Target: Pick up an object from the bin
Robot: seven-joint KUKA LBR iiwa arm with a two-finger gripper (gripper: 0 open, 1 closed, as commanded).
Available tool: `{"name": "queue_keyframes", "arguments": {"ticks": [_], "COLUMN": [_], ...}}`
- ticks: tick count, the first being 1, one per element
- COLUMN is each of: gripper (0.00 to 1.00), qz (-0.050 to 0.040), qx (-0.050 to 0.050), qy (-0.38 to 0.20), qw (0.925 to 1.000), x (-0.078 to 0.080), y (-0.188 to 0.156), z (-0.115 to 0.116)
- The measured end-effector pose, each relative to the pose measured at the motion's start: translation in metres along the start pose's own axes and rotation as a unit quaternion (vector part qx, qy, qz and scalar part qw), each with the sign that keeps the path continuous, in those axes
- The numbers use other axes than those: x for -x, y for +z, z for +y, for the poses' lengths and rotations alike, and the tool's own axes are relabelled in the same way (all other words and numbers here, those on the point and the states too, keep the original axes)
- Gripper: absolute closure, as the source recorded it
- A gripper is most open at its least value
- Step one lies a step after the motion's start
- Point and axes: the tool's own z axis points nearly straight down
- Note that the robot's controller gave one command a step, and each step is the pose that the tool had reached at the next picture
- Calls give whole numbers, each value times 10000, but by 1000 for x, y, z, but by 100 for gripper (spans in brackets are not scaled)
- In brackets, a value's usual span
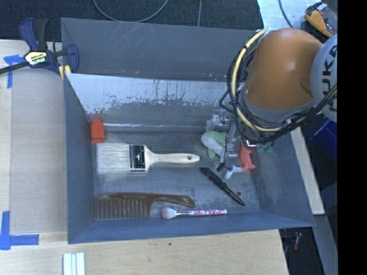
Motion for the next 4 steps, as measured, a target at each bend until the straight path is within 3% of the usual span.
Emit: {"name": "queue_keyframes", "arguments": {"ticks": [1,2,3,4], "gripper": [0,0,0,0], "qz": [-39,-61,-121,-48], "qx": [0,3,-12,-13], "qy": [0,-293,-749,-433], "qw": [10000,9996,9971,9990], "x": [2,-29,-42,-58], "y": [-4,139,154,154], "z": [0,83,121,133]}}
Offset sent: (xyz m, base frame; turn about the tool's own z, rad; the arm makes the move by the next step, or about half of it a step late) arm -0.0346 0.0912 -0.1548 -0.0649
